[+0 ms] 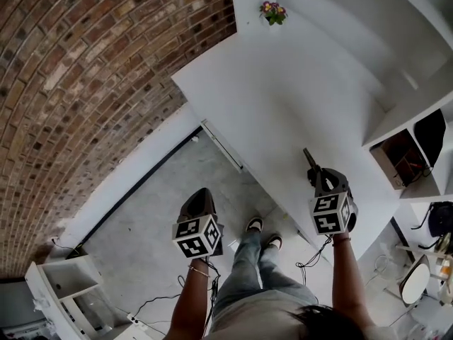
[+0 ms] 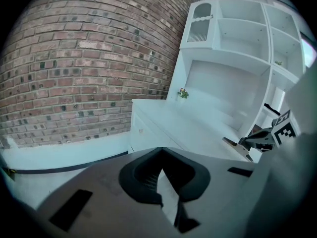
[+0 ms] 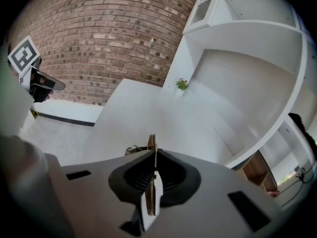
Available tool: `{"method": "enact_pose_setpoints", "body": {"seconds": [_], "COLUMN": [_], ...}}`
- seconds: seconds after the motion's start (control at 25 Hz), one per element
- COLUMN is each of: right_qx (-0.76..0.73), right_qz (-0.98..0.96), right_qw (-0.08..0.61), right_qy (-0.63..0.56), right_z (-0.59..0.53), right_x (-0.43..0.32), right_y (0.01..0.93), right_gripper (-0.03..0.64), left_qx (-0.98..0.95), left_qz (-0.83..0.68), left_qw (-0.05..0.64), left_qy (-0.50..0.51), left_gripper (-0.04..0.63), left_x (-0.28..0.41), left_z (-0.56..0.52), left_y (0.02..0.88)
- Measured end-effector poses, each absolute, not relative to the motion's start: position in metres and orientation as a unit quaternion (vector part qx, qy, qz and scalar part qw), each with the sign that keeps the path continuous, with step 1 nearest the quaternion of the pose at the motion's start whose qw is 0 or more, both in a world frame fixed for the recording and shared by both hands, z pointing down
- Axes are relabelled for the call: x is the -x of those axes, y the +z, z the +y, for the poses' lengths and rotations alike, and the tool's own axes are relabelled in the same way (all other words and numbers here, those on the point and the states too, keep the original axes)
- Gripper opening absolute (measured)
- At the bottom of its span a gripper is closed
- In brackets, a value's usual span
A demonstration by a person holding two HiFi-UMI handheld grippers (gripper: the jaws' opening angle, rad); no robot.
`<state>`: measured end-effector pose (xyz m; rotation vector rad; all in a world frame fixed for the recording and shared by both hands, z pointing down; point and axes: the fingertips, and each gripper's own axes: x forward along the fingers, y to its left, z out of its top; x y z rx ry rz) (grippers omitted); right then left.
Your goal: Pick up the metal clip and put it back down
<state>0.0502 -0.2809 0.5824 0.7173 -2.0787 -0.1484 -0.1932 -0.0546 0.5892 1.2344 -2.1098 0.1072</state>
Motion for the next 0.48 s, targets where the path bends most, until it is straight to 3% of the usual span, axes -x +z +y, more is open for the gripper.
{"method": "enact_pose_setpoints", "body": {"seconds": [0.28,0.48], "right_qx": [-0.331,-0.376], "right_qz": [-0.848,-0.856], "right_qw": [0.414,0.346], "right_qy": [0.002,0.072], "right_z": [-0.299,-0.309], "right_x": [-0.064,-0.075], "right_y": [0.552,0.519], "right_gripper": [0.006,0.006], "left_qx": [-0.51,-0.546], "left_qz": [-0.798,-0.787], "left_qw": [0.317,0.285], "left_qy": [0.043,0.034], "left_gripper": [0.002,0.002], "left_x": [0.191,0.185], "left_z": [-0.094,-0.133], "left_y": [0.563,0.531]}}
